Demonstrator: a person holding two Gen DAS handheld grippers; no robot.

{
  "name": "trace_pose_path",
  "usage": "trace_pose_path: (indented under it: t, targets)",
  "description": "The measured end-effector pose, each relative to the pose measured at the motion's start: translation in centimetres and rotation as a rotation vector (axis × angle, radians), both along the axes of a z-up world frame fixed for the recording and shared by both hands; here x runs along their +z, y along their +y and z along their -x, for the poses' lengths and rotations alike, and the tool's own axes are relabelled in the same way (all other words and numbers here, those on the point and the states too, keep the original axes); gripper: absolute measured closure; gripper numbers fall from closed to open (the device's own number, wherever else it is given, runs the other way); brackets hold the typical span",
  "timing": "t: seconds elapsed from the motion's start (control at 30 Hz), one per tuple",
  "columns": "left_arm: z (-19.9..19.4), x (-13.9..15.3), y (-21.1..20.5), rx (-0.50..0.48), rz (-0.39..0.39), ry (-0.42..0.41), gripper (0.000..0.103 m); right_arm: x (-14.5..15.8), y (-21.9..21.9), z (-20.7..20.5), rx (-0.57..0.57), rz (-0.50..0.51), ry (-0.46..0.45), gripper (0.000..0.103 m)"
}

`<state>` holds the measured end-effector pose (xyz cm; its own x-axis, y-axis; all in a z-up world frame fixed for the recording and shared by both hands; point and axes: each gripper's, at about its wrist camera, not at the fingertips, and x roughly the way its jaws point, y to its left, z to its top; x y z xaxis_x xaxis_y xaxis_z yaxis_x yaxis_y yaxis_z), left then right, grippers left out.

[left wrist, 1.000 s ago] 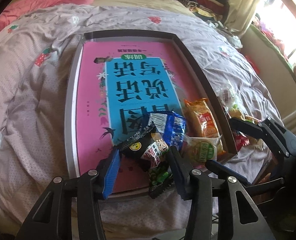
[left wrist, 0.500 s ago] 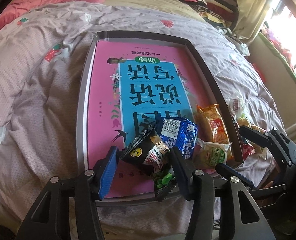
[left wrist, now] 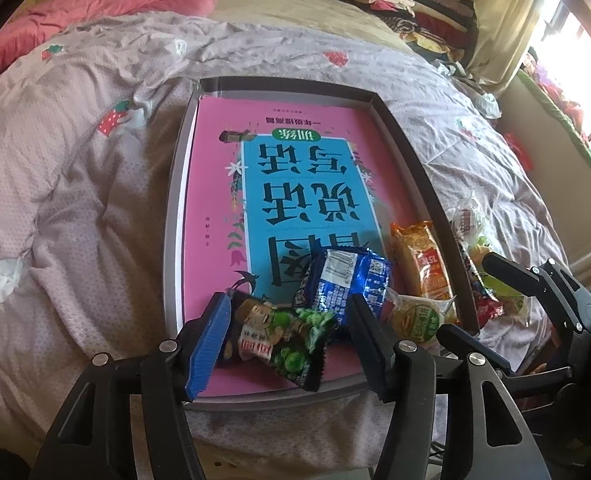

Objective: Organize snacks

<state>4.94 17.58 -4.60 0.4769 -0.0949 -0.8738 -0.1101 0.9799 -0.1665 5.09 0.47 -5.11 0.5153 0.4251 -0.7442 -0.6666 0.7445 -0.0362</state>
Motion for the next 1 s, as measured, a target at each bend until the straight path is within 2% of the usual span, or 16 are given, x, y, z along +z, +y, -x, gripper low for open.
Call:
trace_pose_path:
  t: [0.13, 0.67, 1.0]
  targets:
    - [0.1, 0.6, -0.3, 0.0, -0.004, -0.014, 0.031, 0.4, -0.3, 0.0, -0.012, -0.016, -0.003, 0.029]
    - [0.5, 3.9, -2.2, -0.001, 0.009, -0.074, 0.027, 2.5, -2.1, 0.1, -0.054, -0.1, -0.029, 0.019]
    - [0.9, 5.3, -4.2, -0.031, -0.001, -0.095, 0.027, 3.9, -4.1, -0.1, -0.096, -0.15, -0.043, 0.017]
